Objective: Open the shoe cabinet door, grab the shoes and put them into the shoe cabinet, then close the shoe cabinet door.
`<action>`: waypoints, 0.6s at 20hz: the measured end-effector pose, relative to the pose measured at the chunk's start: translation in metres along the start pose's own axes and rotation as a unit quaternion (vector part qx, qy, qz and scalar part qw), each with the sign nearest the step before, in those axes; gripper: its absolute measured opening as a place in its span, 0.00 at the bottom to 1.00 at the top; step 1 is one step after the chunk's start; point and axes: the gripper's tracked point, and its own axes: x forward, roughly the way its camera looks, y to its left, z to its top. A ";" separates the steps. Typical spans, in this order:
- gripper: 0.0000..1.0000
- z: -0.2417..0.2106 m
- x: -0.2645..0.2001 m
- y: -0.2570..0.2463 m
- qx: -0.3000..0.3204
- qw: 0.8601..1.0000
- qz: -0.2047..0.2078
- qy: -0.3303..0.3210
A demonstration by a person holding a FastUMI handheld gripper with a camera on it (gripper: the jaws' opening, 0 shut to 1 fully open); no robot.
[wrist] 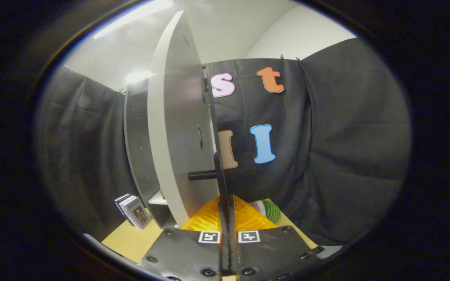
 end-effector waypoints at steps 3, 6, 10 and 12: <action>0.02 0.002 0.003 -0.011 0.002 1.000 0.016 0.005; 0.02 0.001 0.006 -0.018 -0.002 0.999 0.032 0.010; 0.05 0.000 0.002 -0.019 -0.015 0.999 0.042 0.013; 0.06 0.000 -0.006 -0.023 -0.024 0.999 0.036 0.013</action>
